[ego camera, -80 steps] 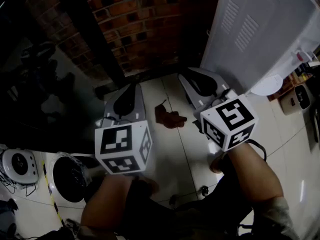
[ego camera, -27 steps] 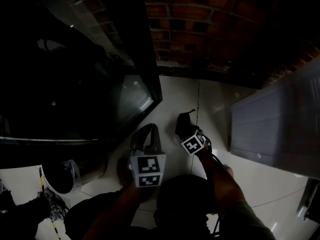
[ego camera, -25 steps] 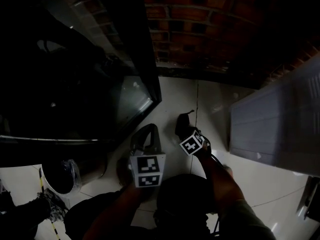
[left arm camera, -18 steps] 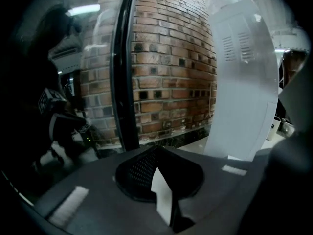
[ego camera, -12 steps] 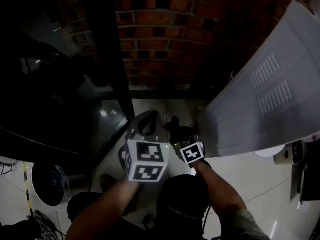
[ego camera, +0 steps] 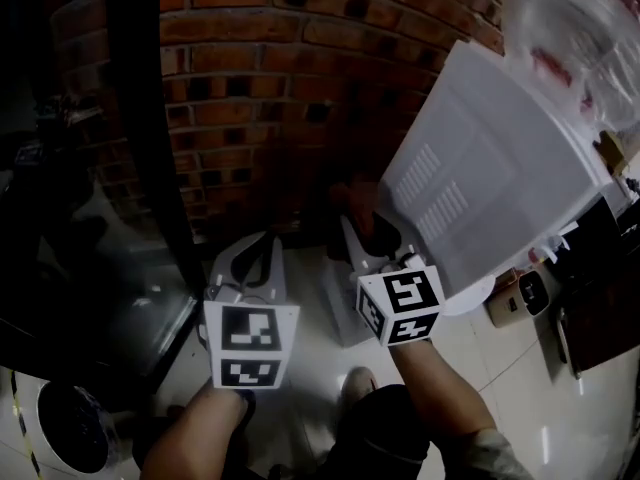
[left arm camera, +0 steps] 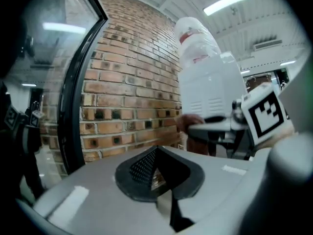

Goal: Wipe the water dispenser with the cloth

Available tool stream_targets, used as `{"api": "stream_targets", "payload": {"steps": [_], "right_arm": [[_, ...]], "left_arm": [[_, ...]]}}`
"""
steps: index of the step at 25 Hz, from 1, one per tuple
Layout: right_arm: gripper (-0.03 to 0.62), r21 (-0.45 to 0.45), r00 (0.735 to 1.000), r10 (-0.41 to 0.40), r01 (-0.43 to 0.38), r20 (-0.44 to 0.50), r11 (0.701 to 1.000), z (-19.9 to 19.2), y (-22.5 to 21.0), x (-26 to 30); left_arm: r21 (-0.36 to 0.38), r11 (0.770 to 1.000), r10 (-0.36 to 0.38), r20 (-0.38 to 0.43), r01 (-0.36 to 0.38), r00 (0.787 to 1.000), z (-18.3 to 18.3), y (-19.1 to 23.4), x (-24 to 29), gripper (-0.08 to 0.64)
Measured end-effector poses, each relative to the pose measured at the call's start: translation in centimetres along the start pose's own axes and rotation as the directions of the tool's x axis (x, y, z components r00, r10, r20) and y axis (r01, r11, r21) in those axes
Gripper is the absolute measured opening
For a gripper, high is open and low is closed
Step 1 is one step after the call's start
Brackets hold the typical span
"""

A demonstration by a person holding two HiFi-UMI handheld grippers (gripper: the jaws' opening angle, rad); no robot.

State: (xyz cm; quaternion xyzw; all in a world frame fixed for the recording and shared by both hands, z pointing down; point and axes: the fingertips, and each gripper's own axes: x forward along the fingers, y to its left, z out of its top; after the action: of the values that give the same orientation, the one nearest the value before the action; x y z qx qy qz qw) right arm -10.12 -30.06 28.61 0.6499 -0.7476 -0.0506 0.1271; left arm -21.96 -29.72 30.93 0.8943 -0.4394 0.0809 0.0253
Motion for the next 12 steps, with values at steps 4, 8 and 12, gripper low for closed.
{"api": "stream_targets", "payload": {"steps": [4,8,12], "right_arm": [[0.12,-0.005,0.963,-0.169,0.174,0.208,0.985,10.6,-4.3,-1.3],[0.12,-0.015,0.899,-0.298,0.32,0.321,0.947,18.2,-8.0,-2.3],[0.121,-0.047,0.853,-0.384,0.426,0.353,0.904,22.6,-10.7,-2.5]], "left_arm": [[-0.014,1.0,-0.001,0.002,0.001,1.0,0.2,0.8,0.0,0.0],[-0.018,1.0,-0.001,0.013,0.001,1.0,0.5,1.3,-0.7,0.0],[-0.028,1.0,0.001,0.019,0.0,1.0,0.6,1.6,-1.1,0.0]]}}
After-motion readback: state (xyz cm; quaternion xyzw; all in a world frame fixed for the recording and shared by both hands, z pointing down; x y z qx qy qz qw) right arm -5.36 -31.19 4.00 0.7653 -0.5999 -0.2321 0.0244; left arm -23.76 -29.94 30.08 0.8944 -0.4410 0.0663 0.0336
